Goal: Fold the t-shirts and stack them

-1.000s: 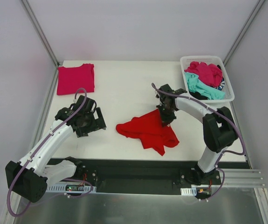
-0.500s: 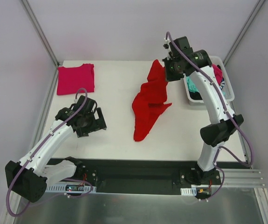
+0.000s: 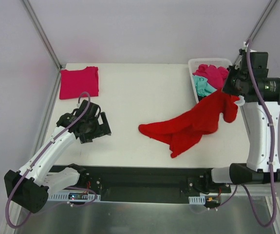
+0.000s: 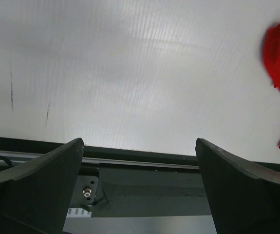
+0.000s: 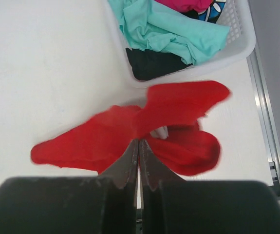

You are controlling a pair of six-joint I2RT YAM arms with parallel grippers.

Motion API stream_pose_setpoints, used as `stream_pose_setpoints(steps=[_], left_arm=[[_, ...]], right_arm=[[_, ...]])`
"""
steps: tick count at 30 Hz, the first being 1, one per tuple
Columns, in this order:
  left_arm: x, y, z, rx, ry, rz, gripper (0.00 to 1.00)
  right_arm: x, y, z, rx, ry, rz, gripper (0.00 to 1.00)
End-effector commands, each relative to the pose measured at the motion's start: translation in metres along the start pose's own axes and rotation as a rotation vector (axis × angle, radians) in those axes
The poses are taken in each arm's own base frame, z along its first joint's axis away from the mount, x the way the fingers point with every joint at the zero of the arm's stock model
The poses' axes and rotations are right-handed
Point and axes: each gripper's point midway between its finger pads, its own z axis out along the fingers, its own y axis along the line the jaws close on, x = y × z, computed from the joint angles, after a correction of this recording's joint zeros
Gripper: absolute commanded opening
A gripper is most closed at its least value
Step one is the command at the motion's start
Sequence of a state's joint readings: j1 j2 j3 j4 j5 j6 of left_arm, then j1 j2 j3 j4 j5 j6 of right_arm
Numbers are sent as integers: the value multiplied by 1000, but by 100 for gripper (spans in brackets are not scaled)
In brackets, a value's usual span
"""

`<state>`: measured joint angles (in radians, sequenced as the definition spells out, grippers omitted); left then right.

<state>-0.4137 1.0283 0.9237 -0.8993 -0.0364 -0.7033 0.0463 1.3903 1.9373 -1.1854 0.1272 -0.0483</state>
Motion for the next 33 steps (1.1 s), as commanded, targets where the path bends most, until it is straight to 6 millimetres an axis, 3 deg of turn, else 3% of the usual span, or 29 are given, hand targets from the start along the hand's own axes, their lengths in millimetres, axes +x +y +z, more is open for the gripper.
stream_pose_setpoints(steps=[1,2,5,7,8,9,10,11,12,14,15,17,18,19,20,21,22,24,25,26,27,28,29,30,32,33], left_arm=[[-3,-4,-12,27,-25,19,99],[-2,-4,-12,28,-26,15,99],[0,-3,-12,27,-25,11,99],[0,-2,-11,27,-25,9,99],[1,-2,-12,28,-26,9,99],[1,-1,-12,27,-27,8,99],[1,-1,-11,26,-30,6,99],[1,0,-11,26,-32,4,99],[2,1,-11,20,-33,3,99],[-2,10,-10,-9,-68,-43,99],[-1,17,-7,-22,-69,-71,99],[-3,24,-8,-4,-72,-121,99],[-14,38,-7,-17,-90,-199,99],[-16,47,-6,-30,-91,-188,99],[-17,47,-7,-3,-73,-202,99],[-22,51,-9,-7,-83,-219,99],[-23,52,-9,-7,-82,-215,99],[-22,52,-6,-8,-76,-224,99],[-22,52,-4,-8,-71,-230,99],[-21,52,-1,-6,-64,-232,99],[-19,51,3,-2,-53,-235,99],[-18,50,6,2,-44,-239,99],[-18,50,7,4,-42,-242,99],[-16,48,9,15,-31,-245,99],[-16,47,10,22,-30,-245,99],[-17,46,9,24,-31,-243,99]], right_arm=[[-7,15,2,-45,-46,31,1],[-6,23,3,-69,-35,19,1],[7,76,6,-167,27,-114,1],[32,126,2,-266,96,-258,1],[46,149,12,-297,151,-317,1],[62,182,-5,-382,168,-409,1],[71,200,-10,-420,186,-458,1],[92,224,1,-443,253,-526,1],[105,252,-23,-519,244,-606,1],[135,286,-29,-587,301,-694,1],[145,305,-50,-654,276,-730,1],[155,317,-64,-698,272,-737,1],[151,321,-79,-743,231,-724,1],[161,319,-83,-764,262,-724,1],[157,315,-87,-765,238,-710,1],[136,302,-101,-769,148,-672,1],[141,287,-94,-729,149,-675,1],[114,263,-86,-677,53,-584,1],[94,233,-104,-690,-24,-509,1],[100,210,-81,-607,3,-470,1],[75,175,-64,-517,-42,-369,1],[65,143,-72,-494,-93,-298,1],[76,118,-51,-422,-55,-262,1],[65,81,-36,-320,-67,-169,1],[69,47,-30,-253,-56,-109,1],[73,23,-17,-173,-37,-70,1]])
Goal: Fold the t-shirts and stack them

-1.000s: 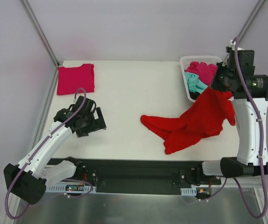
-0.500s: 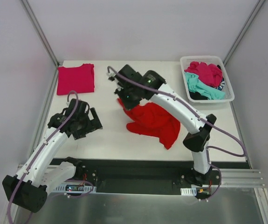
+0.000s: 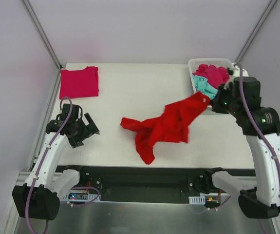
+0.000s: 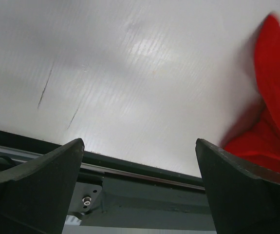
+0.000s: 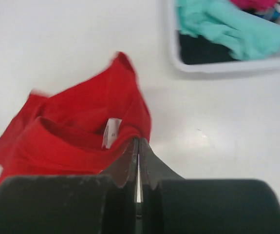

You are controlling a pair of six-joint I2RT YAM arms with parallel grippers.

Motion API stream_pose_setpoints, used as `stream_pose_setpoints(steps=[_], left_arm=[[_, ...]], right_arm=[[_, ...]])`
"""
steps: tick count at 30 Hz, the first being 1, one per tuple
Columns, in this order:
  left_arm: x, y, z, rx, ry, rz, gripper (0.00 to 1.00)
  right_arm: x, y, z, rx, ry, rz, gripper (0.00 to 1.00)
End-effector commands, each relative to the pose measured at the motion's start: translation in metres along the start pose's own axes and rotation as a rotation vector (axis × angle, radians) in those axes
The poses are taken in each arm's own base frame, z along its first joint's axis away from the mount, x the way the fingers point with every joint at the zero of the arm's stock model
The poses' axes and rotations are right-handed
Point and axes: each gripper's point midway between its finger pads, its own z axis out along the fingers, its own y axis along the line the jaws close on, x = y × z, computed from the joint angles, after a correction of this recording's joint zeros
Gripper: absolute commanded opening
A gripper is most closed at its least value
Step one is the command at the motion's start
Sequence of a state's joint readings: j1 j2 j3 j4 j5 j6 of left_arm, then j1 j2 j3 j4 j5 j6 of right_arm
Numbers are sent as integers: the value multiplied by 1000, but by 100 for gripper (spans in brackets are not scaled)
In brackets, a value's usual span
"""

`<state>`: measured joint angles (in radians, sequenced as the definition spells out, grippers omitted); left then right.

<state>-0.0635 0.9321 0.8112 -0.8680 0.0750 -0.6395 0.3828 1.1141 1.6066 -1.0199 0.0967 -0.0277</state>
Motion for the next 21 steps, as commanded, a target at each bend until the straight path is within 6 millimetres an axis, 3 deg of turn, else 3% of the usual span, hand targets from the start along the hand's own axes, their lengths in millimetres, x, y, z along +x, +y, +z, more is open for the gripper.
stream_pose_setpoints(steps=[1,5,7,9,10,11,12,13,14,15,16,17,19,20,21], left_arm=[[0,-6,0,41,9,16,99],[-4,-10,-6,55,-2,30,99],[-3,-9,-7,53,-2,37,99],[-2,-8,-7,52,-1,37,99],[-1,-8,-6,52,2,37,99],[-1,-8,-6,53,5,37,99],[0,-8,-6,54,6,37,99],[1,-8,-5,55,9,36,99],[1,-8,-6,57,9,38,99],[1,-8,-5,56,10,39,99],[1,-8,-6,59,10,41,99],[1,-9,-6,60,7,43,99],[1,-7,-7,56,8,49,99],[1,-7,-7,55,7,50,99],[2,-6,-6,52,8,53,99]], right_arm=[[21,-64,3,185,19,113,1],[26,-42,20,71,66,152,1],[18,-29,31,18,68,145,1],[25,6,46,-59,155,64,1],[16,22,46,-84,150,24,1],[24,52,46,-140,185,-55,1],[25,68,48,-171,206,-90,1],[24,83,63,-168,234,-128,1],[31,110,60,-228,259,-191,1],[35,125,66,-243,284,-221,1],[45,140,82,-246,332,-260,1],[42,170,75,-314,316,-313,1],[48,199,88,-338,340,-359,1],[39,223,76,-400,304,-376,1],[35,233,72,-421,286,-384,1]])
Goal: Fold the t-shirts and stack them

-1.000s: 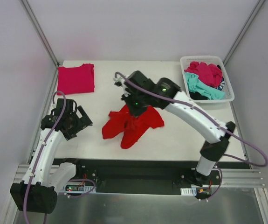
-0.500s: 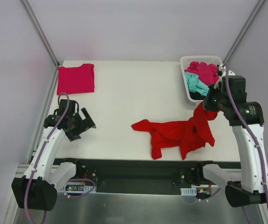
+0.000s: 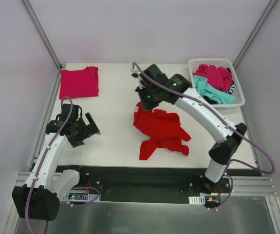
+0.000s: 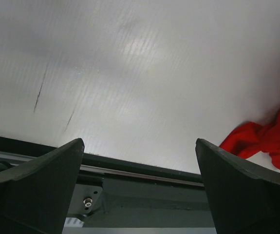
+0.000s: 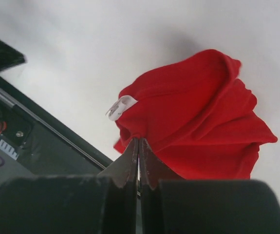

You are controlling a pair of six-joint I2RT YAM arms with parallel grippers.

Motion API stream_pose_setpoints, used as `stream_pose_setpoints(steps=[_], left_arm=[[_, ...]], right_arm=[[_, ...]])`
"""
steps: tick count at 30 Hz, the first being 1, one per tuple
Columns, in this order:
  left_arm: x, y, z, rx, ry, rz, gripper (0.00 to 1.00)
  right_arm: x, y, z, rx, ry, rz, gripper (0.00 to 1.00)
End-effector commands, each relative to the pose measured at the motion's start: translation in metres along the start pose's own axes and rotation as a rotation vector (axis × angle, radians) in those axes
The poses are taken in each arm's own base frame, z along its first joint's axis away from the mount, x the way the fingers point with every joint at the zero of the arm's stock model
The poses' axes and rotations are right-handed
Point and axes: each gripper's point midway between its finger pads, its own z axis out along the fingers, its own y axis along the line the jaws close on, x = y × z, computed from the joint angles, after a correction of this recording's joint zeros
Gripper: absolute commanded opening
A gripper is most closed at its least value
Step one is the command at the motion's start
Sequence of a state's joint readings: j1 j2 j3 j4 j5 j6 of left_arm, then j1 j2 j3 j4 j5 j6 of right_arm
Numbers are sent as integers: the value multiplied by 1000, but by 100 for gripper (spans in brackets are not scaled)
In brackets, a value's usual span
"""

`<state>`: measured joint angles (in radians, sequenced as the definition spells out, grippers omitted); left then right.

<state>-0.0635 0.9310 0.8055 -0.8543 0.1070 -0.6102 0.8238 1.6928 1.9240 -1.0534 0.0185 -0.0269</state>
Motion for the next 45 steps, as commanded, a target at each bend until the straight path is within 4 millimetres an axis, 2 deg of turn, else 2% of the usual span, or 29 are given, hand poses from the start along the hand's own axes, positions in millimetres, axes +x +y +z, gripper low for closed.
stream_pose_setpoints(steps=[1,2,4,5,7,8,9,10,11,12,13,14,15,16,17,20,25,28,29,36,37,45], left_arm=[[0,-2,-7,23,-2,23,99],[-1,-3,-7,24,-6,23,99],[0,-3,-8,24,-4,26,99],[0,-3,-8,27,-2,25,99],[0,-4,-8,29,-2,26,99],[0,-4,-9,33,-1,28,99],[0,-4,-9,33,-1,27,99],[0,-5,-9,35,-1,28,99],[0,-6,-10,41,-2,27,99],[0,-7,-10,42,0,27,99],[0,-7,-10,43,-1,30,99],[-1,-8,-11,43,-4,30,99],[0,-8,-11,44,-3,31,99],[0,-9,-11,46,-3,34,99],[0,-9,-11,47,-2,36,99],[1,-10,-11,44,1,46,99],[2,-15,-13,43,6,67,99],[3,-15,-15,39,3,72,99],[4,-15,-14,37,5,75,99],[3,-15,-18,35,3,86,99],[4,-15,-18,35,6,89,99],[4,-18,-19,36,7,97,99]], right_arm=[[-36,56,-15,-101,-94,-93,1],[-43,66,-16,-119,-118,-103,1],[-56,69,-29,-128,-189,-94,1],[-66,64,-45,-115,-261,-84,1],[-62,50,-42,-67,-270,-68,1],[-64,31,-51,-21,-296,-37,1],[-50,19,-38,8,-246,-26,1],[-43,7,-33,32,-223,-7,1],[-38,-16,-28,83,-208,20,1],[-28,-26,-26,103,-191,28,1],[-4,-40,-8,138,-122,36,1],[3,-60,-3,189,-111,66,1],[10,-72,-6,214,-117,88,1],[33,-86,7,255,-63,109,1],[34,-105,6,290,-87,158,1],[49,-131,6,329,-97,213,1],[56,-151,2,421,-92,215,1],[56,-173,-9,551,-158,286,1],[55,-184,-18,601,-192,329,1],[80,-225,-35,718,-223,500,1],[90,-236,-37,747,-212,545,1],[117,-264,-51,855,-173,647,1]])
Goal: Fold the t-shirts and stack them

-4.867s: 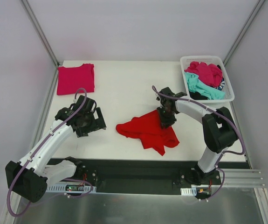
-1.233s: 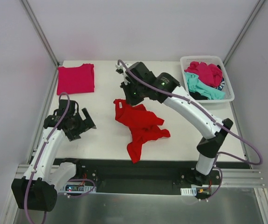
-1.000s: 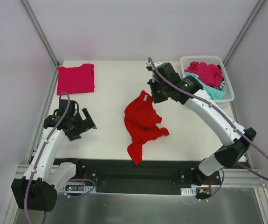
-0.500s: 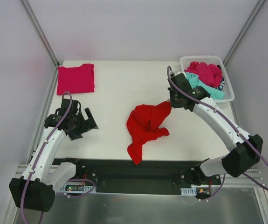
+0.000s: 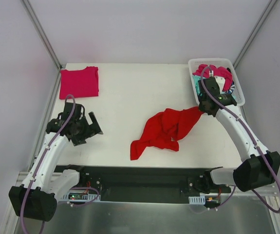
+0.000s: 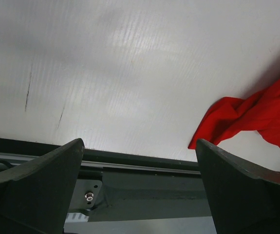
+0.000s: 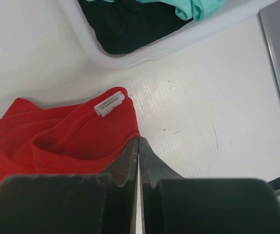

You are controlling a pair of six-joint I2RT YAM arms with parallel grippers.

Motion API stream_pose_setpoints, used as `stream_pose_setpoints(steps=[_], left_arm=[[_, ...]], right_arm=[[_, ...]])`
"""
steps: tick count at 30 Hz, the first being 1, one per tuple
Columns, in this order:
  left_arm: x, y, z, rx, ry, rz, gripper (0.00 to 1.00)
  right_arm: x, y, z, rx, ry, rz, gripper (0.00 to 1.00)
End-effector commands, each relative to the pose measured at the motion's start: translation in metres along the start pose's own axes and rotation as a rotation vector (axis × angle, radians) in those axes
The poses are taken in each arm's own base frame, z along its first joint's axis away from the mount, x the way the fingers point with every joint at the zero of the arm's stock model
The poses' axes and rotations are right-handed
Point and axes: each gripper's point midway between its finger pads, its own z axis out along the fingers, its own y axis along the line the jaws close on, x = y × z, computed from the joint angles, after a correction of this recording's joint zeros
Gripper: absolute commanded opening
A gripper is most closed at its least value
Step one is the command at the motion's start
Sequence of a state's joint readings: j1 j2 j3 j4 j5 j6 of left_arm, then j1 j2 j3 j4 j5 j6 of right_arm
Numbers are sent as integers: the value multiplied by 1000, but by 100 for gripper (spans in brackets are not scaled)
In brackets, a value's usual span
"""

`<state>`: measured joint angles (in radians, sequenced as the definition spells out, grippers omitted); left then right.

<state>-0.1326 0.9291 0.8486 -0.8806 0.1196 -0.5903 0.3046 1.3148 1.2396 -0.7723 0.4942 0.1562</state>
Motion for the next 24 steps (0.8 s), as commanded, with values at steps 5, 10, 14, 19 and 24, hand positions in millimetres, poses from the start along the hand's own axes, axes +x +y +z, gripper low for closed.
stream_pose_setpoints(steps=[5,10,14,19,24], left_arm=[[1,-5,-6,-12,4,19,99],[4,-7,-2,-35,14,40,99],[9,-11,6,-47,27,51,99],[12,-15,13,-49,33,67,99],[12,-17,17,-58,39,73,99]], right_arm=[[11,1,8,-6,71,16,22],[15,37,7,-109,88,-83,71],[9,69,-5,-172,68,-181,76],[21,111,-19,-253,79,-280,62],[45,141,-21,-279,114,-371,48]])
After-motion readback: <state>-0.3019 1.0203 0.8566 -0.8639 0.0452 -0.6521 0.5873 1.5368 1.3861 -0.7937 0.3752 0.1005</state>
